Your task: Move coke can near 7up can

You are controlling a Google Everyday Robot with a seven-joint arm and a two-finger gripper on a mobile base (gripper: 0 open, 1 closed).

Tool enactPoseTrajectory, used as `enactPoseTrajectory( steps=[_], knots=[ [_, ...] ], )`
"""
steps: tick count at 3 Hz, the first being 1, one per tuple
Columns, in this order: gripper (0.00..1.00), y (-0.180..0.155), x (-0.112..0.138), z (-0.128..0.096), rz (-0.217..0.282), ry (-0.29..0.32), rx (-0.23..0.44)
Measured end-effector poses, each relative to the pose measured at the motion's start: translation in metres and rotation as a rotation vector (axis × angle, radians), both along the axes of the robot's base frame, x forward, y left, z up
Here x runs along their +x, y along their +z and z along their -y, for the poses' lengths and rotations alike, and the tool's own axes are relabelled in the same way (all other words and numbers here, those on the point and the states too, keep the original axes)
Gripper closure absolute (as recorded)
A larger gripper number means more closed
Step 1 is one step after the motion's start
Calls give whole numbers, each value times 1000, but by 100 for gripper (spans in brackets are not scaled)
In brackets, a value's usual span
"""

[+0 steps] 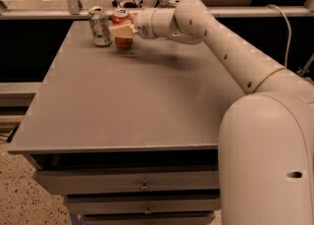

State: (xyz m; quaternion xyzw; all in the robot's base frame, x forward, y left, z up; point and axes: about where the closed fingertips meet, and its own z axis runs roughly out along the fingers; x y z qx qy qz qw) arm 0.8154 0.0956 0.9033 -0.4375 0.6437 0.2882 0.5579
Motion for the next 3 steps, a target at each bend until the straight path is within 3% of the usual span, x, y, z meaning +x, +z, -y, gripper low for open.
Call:
enactPoseTrajectory(
  steps=[1, 2, 3],
  knots=[
    [39, -2, 4, 0, 10, -22, 2],
    [8, -8, 5, -5, 2, -14, 17],
    [0, -9, 3, -9, -2, 1, 29]
  ],
)
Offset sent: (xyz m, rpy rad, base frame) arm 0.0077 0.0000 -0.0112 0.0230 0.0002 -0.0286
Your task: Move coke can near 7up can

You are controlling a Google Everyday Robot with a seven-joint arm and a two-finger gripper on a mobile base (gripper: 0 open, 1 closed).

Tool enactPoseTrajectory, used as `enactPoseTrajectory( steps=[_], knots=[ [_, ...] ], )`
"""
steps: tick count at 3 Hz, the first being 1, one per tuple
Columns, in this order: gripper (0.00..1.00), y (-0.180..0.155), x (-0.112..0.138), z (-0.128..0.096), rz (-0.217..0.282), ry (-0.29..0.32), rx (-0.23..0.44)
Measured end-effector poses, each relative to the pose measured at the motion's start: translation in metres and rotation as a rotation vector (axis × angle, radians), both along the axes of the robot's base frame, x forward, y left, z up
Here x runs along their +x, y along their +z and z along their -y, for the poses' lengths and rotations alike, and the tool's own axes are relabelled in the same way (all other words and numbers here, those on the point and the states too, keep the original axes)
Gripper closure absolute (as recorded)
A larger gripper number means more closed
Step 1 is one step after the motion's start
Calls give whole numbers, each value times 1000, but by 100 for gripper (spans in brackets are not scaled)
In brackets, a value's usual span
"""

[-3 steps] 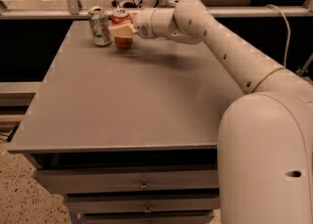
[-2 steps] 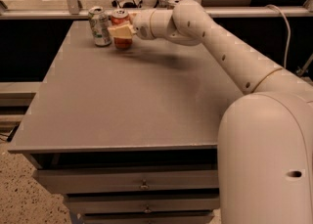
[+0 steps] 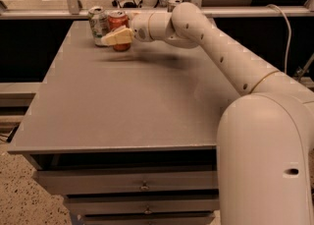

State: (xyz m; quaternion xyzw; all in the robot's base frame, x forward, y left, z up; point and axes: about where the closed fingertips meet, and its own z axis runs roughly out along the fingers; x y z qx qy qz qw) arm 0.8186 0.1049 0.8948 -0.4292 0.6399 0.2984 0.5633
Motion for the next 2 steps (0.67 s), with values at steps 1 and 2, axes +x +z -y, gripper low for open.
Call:
enactPoseTrajectory(
  steps=[1, 2],
  knots=[
    [0, 2, -11, -1, -11, 22, 16],
    [0, 6, -26, 9, -5, 36, 16]
  ],
)
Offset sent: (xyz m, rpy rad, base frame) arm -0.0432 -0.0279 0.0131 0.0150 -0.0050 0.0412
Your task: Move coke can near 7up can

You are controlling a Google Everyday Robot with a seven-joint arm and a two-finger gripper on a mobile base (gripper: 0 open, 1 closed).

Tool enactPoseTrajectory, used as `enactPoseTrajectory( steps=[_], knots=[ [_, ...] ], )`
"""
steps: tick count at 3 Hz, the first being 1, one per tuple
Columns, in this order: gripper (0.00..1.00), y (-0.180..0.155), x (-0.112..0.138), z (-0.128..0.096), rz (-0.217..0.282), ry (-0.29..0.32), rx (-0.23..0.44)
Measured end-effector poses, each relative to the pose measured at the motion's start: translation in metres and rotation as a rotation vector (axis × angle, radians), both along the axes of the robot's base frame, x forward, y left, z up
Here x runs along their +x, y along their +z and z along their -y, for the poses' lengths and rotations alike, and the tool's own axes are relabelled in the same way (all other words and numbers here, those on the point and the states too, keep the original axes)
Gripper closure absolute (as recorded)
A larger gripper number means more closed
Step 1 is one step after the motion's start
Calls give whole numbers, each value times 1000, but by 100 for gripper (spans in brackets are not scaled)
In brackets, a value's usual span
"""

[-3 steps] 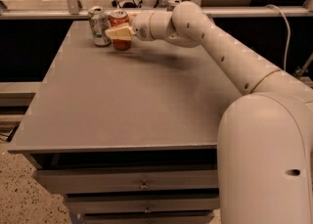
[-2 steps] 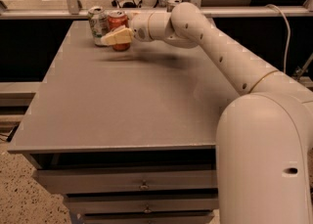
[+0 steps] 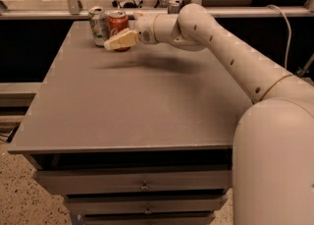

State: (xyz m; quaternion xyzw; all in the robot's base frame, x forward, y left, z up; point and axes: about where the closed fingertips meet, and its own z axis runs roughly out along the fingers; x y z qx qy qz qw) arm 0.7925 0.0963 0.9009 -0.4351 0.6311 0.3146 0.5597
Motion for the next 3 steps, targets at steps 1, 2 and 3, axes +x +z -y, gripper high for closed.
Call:
enactPoseTrajectory(
  steps=[1, 2, 3],
  knots=[
    [0, 19, -27, 17, 39, 8, 3],
    [0, 37, -84, 71, 95, 17, 5],
    [0, 54, -139, 136, 134, 13, 5]
  ],
)
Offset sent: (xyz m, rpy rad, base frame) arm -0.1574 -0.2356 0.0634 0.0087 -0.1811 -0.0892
